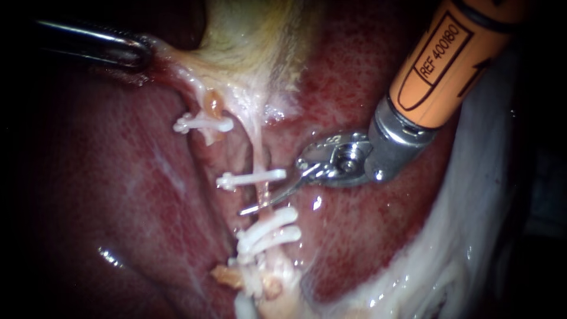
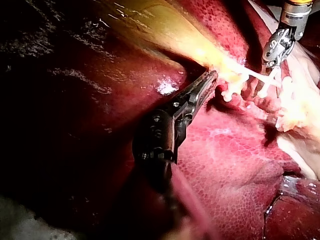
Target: Go to the cutting position right tube
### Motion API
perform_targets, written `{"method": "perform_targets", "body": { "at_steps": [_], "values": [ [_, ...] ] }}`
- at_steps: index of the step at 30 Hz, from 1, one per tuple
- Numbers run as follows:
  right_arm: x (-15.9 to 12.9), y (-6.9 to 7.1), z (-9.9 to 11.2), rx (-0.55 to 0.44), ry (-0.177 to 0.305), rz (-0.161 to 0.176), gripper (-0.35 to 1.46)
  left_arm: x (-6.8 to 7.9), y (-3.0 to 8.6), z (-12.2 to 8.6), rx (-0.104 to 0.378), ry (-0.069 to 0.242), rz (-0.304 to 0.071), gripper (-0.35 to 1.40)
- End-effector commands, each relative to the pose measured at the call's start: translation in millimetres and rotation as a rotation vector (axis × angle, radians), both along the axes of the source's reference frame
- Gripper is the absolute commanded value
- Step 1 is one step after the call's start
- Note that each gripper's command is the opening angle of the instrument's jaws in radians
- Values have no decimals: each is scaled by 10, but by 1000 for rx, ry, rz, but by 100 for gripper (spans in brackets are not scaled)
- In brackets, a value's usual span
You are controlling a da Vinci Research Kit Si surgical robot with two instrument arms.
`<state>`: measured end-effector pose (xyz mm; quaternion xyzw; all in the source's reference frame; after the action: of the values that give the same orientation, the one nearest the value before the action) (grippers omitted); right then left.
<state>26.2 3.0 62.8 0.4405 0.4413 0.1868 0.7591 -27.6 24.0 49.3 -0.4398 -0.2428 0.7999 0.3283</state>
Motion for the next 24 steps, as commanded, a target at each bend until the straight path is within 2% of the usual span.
{"method": "perform_targets", "body": {
  "at_steps": [1,8,13,16,20,24],
  "values": [
    [-1,0,1,0,0,-1,59,0,0,0,0,0,0,-35],
    [-3,-2,19,-13,-13,-5,31,0,0,0,0,0,0,-35],
    [-2,-10,48,-35,-33,-13,34,0,1,3,0,0,0,-35],
    [-6,-8,58,-43,-46,-19,36,1,1,3,0,0,0,-35],
    [-19,0,58,-47,-50,-13,47,1,1,3,0,0,0,-35],
    [-38,9,49,-41,-46,-14,49,2,1,3,0,0,0,-35]
  ]
}}
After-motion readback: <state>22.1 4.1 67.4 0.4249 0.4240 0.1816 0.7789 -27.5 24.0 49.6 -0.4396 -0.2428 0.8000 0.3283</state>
